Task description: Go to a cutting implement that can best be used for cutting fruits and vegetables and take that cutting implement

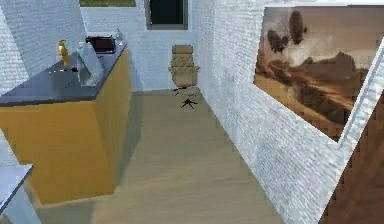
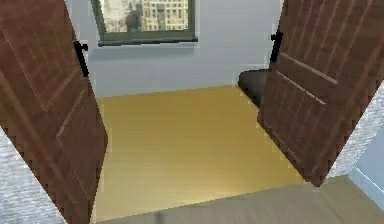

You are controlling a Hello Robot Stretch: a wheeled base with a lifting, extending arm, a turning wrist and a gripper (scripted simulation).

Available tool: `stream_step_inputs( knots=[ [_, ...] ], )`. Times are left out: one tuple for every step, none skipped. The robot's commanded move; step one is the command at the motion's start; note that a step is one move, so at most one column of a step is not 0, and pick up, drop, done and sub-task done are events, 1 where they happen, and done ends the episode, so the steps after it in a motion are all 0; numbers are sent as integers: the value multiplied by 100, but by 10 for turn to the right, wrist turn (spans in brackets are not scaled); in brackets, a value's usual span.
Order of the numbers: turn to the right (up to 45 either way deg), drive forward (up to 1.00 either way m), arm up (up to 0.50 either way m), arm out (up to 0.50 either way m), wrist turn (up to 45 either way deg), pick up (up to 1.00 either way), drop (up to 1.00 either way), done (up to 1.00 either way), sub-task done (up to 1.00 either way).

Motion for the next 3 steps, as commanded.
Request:
stream_step_inputs(
  knots=[
    [-450,0,0,0,0,0,0,0,0],
    [-450,0,0,0,0,0,0,0,0],
    [-450,0,0,0,0,0,0,0,0]
  ],
)
